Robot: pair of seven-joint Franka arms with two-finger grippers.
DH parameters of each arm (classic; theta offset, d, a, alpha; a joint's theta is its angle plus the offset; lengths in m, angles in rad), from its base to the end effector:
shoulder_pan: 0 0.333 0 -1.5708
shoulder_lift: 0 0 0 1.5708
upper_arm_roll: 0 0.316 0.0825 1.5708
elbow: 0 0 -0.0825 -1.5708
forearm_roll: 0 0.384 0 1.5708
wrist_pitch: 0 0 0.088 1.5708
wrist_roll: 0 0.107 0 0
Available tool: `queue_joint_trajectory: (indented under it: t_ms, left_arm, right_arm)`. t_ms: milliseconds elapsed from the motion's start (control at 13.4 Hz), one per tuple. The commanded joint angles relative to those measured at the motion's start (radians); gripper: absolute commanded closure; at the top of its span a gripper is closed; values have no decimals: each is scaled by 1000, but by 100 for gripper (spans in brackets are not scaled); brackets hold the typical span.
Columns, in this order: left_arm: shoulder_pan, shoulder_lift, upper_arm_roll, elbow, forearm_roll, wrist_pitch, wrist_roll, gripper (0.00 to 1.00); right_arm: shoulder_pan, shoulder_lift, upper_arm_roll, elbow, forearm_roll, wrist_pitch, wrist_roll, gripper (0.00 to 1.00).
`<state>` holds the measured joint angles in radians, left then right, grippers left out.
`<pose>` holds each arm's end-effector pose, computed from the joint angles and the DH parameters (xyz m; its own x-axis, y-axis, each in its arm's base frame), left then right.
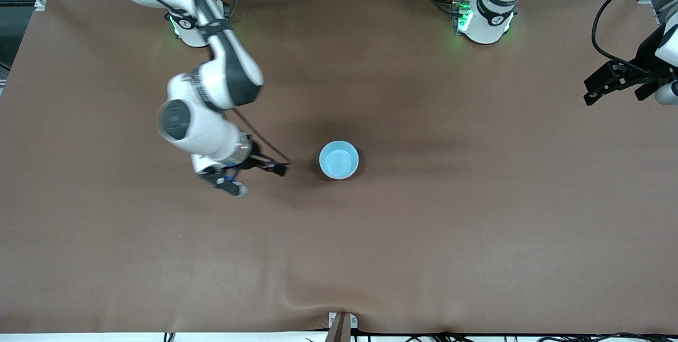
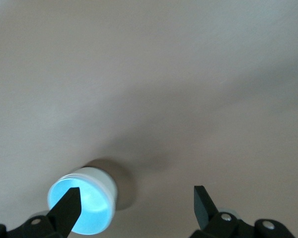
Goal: Stack pink and blue bowls on white bowl
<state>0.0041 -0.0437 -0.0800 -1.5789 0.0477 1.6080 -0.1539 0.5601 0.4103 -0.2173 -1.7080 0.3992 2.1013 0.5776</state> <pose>0.5438 -0.0375 0.6482 0.9939 0.0760 0.0795 0.0793 -0.9961 -0.0394 0.6106 0.2524 0.3591 0.9072 -0.3892 -0.1595 -0.4157 -0.8877 -0.1982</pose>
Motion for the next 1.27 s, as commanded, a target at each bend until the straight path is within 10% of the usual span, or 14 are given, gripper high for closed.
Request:
queue_joint_trajectory:
  t_ms: [0, 299, 896, 1195]
  left_arm:
    - [1, -8, -15, -10, -20, -11, 1, 0]
    - [2, -7, -27, -12, -22, -25, -4, 0]
    - [10, -5, -26, -12, -22, -14, 5, 0]
    - [7, -5, -26, -10, -48, -26, 11, 0]
  right_arm:
    - [-5, -82, -107, -48, -34, -75, -167, 0]
    - [-150, -168, -149, -64, -45, -173, -359, 0]
    - [-540, -352, 148, -55, -308, -352, -544, 0]
    - [-583, -384, 194, -6, -371, -433, -599, 0]
